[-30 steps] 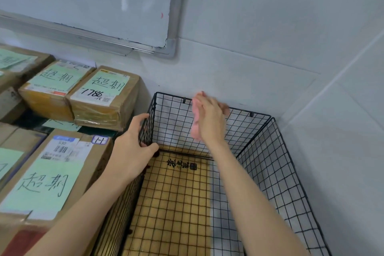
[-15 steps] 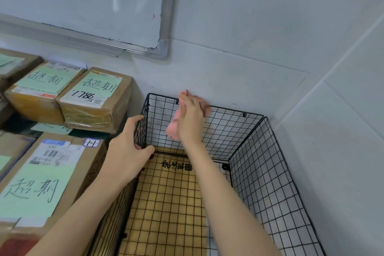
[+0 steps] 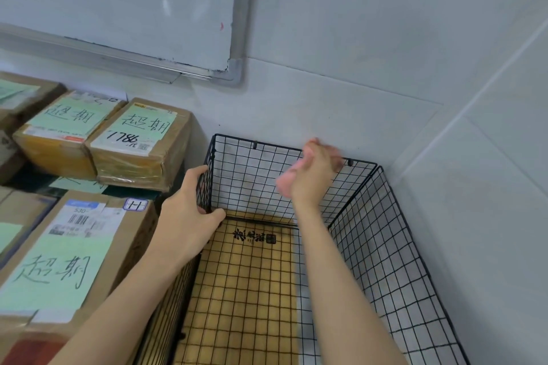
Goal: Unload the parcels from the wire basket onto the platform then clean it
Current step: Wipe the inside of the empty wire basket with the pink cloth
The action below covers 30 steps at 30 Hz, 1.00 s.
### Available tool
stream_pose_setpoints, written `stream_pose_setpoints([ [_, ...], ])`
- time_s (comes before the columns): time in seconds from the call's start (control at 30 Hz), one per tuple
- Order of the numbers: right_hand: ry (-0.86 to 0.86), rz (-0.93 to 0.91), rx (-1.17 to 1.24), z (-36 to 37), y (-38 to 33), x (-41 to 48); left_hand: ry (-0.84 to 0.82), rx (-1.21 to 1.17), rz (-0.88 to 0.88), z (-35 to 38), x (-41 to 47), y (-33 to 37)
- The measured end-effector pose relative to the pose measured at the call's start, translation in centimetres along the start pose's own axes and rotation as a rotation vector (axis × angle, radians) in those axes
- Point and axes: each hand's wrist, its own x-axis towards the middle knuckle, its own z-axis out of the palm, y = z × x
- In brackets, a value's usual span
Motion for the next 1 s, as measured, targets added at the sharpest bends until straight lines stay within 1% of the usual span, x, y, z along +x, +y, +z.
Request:
stream_pose_setpoints([
  [0.03, -0.070, -0.048, 0.056, 1.7, -0.7, -1.2, 0.000, 0.004, -0.001, 0.0, 0.1, -0.1],
  [0.1, -0.274, -0.178, 0.051, 3.5, -1.5, -3.5, 0.006, 0.015, -0.006, -0.1, 0.0, -0.2],
  [0.13, -0.336, -0.240, 0.037, 3.3, -1.5, -3.7, 0.007, 0.014, -0.009, -0.2, 0.0, -0.2],
  [0.17, -0.363, -0.271, 0.023, 2.4, -1.3, -3.1, 0.002, 0.012, -0.010, -0.3, 0.0, -0.2],
  [0.2, -0.353, -0.278, -0.003, 1.1, -0.5, -2.3, -0.005, 0.011, -0.011, -0.3, 0.0, -0.1],
  [0.23, -0.306, -0.259, -0.050, -0.5, 0.7, -1.3, -0.008, 0.009, -0.011, -0.3, -0.1, -0.1],
  [0.33, -0.121, -0.166, -0.139, -5.3, 4.5, 1.5, -0.005, 0.002, -0.013, -0.2, -0.2, 0.1],
  [0.4, -0.063, -0.141, -0.135, -5.5, 5.6, 1.9, -0.005, 0.006, -0.011, 0.0, -0.1, 0.1],
  [0.47, 0.002, -0.053, -0.039, -3.0, 5.1, 1.2, 0.002, 0.003, -0.016, 0.0, -0.1, 0.1],
  [0.5, 0.000, -0.036, 0.009, -1.5, 4.4, 0.4, 0.000, 0.012, -0.016, 0.0, -0.1, 0.2],
  [0.53, -0.045, -0.066, 0.047, 0.0, 3.7, -0.7, -0.005, 0.023, -0.016, -0.1, -0.1, 0.2],
  [0.6, -0.253, -0.228, 0.043, 2.0, 2.4, -3.2, -0.010, 0.029, -0.022, -0.2, -0.1, 0.2],
  [0.63, -0.316, -0.319, -0.017, 2.2, 2.3, -3.8, -0.010, 0.027, -0.024, -0.2, -0.1, 0.2],
  [0.67, -0.334, -0.364, -0.065, 1.7, 2.4, -3.6, -0.011, 0.027, -0.029, -0.2, -0.1, 0.1],
  [0.7, -0.293, -0.371, -0.090, 0.7, 2.7, -3.0, -0.013, 0.027, -0.034, -0.2, -0.1, 0.0],
  [0.8, -0.059, -0.286, -0.127, -3.5, 5.8, -0.2, -0.016, 0.034, -0.024, -0.2, -0.2, 0.2],
  [0.83, -0.035, -0.274, -0.190, -4.6, 6.9, 0.4, -0.014, 0.036, -0.019, -0.1, -0.2, 0.3],
  [0.9, -0.036, -0.259, -0.209, -4.3, 7.7, 0.9, -0.009, 0.044, -0.014, 0.0, -0.1, 0.3],
  [0.97, -0.062, -0.199, -0.128, -2.2, 6.3, -0.4, -0.003, 0.051, -0.019, 0.0, 0.0, 0.2],
  [1.0, -0.100, -0.216, -0.112, -1.3, 5.9, -0.9, -0.005, 0.057, -0.019, 0.0, 0.0, 0.2],
])
